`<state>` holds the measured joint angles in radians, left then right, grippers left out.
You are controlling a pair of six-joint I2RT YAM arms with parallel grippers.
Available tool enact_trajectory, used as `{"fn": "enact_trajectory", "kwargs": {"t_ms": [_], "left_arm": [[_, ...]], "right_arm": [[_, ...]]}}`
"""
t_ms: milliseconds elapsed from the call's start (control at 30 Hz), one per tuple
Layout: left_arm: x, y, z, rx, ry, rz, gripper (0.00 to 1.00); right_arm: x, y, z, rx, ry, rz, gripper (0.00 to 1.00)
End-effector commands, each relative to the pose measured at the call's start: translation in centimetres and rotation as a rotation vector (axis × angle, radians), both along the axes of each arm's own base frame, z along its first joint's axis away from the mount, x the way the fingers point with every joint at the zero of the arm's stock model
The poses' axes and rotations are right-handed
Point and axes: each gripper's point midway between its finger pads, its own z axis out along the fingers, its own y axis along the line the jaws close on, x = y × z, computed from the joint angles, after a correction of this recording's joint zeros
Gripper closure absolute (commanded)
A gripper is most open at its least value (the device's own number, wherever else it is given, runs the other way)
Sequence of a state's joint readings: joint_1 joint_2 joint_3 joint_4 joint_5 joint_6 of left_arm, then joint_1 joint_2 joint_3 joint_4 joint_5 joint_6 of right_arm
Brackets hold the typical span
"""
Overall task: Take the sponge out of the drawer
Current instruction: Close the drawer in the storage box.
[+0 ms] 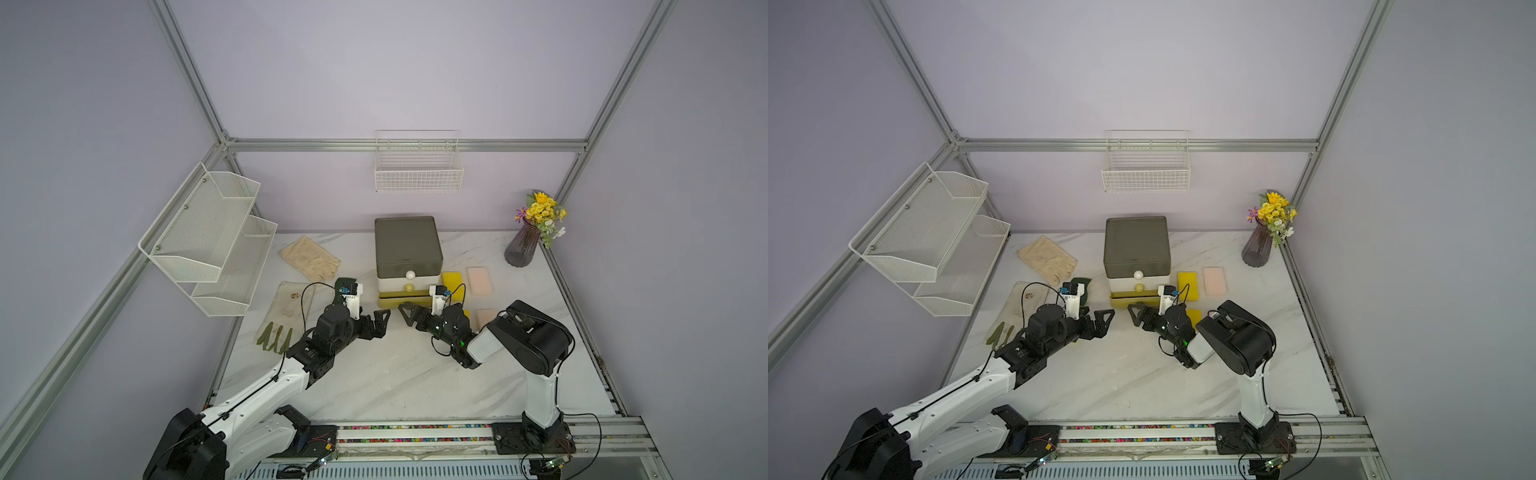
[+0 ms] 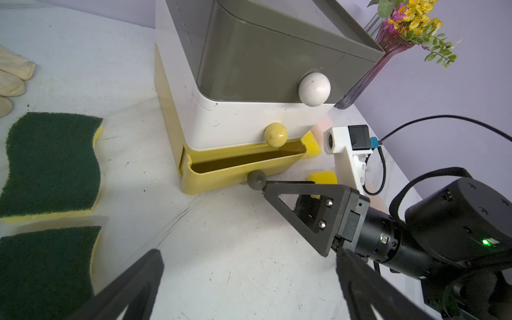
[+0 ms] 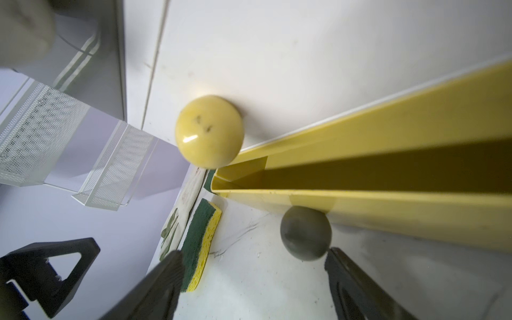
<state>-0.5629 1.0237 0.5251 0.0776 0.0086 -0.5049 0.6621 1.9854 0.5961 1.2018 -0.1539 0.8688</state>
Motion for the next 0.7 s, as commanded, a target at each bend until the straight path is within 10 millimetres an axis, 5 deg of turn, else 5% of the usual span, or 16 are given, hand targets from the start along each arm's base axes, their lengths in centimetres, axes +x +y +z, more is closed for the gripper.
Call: {"fn": "enact_trajectory", "kwargs": {"t_ms": [0, 267, 667], "left_arm": [[0.2, 0.5, 1.0, -0.013, -0.036, 0.020, 0.00], [-0.1, 1.0, 0.8, -0.010, -0.041, 0.036, 0.00], [-0.5, 1.4, 0.8, -0.008, -0.045, 0.045, 0.00]], "right_arm": [[0.0, 0.0, 2.2, 0.119, -0.061, -0.040, 0.15], [0.1, -1.3, 3.3, 0.246, -0.088, -0.126, 0.14], [1.3, -1.1, 2.1, 0.315, -0.060, -0.184, 0.14]]}}
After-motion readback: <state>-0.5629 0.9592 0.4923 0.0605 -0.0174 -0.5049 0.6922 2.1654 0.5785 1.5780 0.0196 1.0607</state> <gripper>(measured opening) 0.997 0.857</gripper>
